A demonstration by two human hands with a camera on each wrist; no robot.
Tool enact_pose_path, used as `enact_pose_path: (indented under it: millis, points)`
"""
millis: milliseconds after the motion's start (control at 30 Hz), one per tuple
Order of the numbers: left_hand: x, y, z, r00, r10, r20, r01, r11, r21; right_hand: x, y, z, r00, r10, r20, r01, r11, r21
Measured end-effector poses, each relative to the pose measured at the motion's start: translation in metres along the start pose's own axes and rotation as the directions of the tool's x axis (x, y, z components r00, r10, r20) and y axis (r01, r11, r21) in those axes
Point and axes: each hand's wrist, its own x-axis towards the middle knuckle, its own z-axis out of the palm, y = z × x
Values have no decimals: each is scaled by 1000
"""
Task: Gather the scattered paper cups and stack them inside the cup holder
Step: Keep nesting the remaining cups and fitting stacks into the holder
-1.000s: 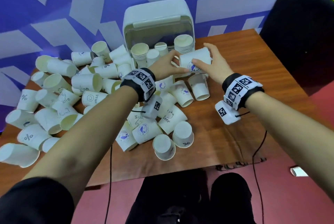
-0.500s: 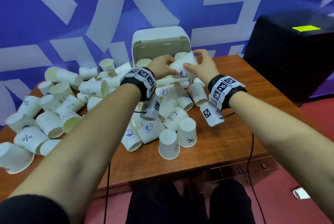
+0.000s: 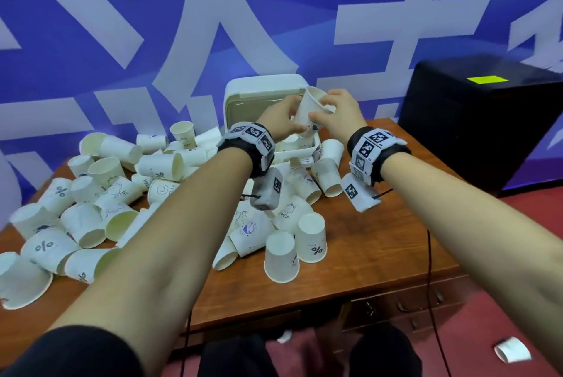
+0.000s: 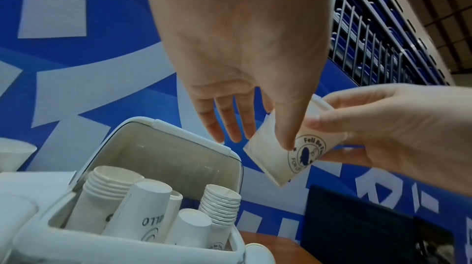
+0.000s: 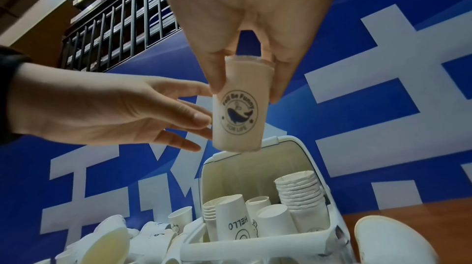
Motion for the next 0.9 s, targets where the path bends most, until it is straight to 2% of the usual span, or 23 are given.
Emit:
enact_pose_path:
  millis: [167, 367, 433, 533, 700, 767, 900]
  points:
    - [35, -11, -8, 998, 56, -16, -56, 998, 18, 32, 7, 9, 996, -85, 36, 86, 996, -18]
    - [81, -45, 0, 996, 90, -22, -90, 996, 30, 74, 38, 30, 982, -119, 148, 150, 965, -216]
    - [91, -55, 6, 995, 89, -53, -89, 996, -4, 85, 49, 37, 985, -122, 124, 145, 969, -202]
    - [101, -66, 12, 993, 73, -89, -74, 997, -5, 95, 59, 45, 997, -18, 80, 24, 997, -77]
    - [104, -82, 22, 993, 90, -78, -87, 995, 40, 98, 79, 58, 982, -119, 144, 153, 957, -247]
    - [102, -86, 23, 994, 90, -61, -87, 995, 45, 96, 80, 61, 984, -134, 113, 159, 956, -245]
    - [98, -88, 26, 993, 43, -107, -44, 999, -9, 100, 74, 63, 981, -179, 70, 190, 955, -229]
